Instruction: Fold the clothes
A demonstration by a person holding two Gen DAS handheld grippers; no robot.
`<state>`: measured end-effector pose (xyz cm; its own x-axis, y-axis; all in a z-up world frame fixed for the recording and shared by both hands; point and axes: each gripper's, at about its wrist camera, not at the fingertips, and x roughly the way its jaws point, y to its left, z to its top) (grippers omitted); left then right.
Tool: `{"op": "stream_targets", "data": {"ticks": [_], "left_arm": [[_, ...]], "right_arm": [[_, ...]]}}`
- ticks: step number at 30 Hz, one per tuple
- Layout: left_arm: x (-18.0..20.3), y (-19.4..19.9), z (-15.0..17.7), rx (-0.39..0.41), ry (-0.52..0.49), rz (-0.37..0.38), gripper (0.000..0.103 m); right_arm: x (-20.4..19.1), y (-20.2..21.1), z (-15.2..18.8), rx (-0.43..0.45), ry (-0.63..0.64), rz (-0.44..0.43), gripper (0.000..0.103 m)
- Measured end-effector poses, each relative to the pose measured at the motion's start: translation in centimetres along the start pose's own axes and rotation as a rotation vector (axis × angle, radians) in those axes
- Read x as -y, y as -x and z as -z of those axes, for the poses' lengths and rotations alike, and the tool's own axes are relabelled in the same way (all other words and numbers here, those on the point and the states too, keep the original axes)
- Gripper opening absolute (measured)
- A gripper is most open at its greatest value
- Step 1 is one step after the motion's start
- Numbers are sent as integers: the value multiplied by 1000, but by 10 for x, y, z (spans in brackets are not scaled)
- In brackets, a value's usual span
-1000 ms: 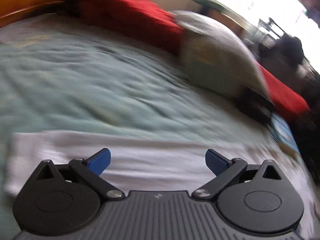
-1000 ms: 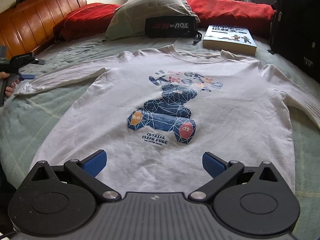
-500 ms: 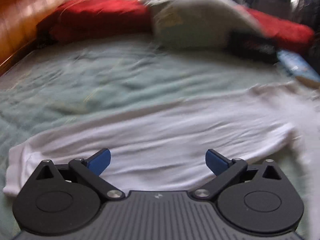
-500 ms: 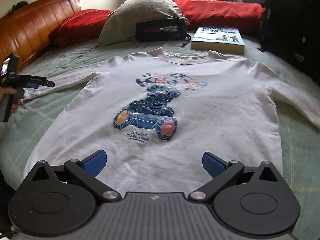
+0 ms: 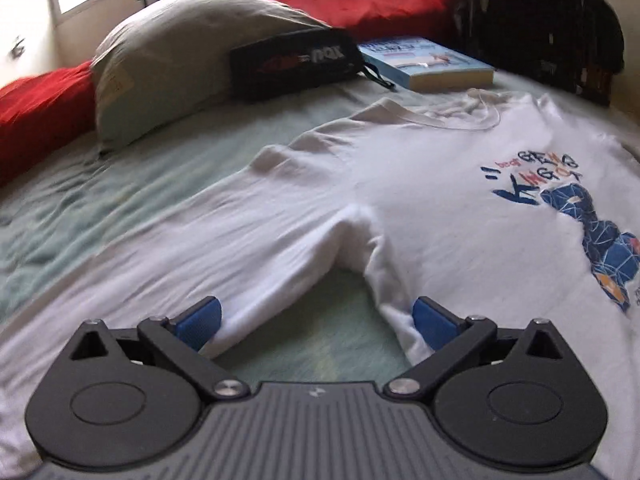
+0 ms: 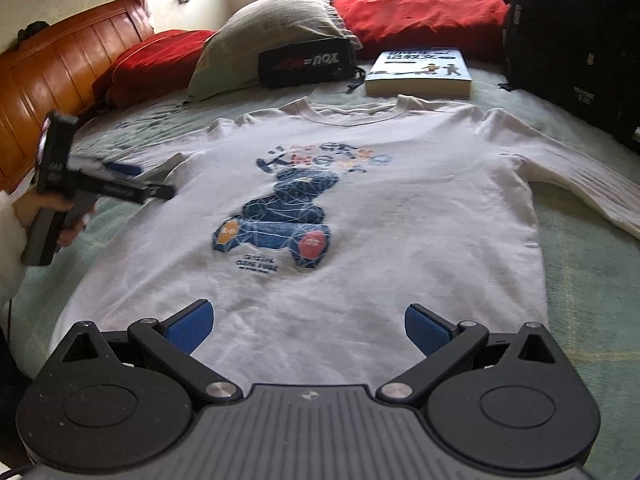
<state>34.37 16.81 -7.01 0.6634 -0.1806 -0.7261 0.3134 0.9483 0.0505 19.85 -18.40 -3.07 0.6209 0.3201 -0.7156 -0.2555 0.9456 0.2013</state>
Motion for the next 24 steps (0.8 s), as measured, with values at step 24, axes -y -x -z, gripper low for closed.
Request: {"op": "stream_targets", "data": {"ticks": [24], "left_arm": [[140, 114, 111, -5, -111, 224, 102]], "right_arm": [[31, 60, 61, -2, 23, 66, 103]]}}
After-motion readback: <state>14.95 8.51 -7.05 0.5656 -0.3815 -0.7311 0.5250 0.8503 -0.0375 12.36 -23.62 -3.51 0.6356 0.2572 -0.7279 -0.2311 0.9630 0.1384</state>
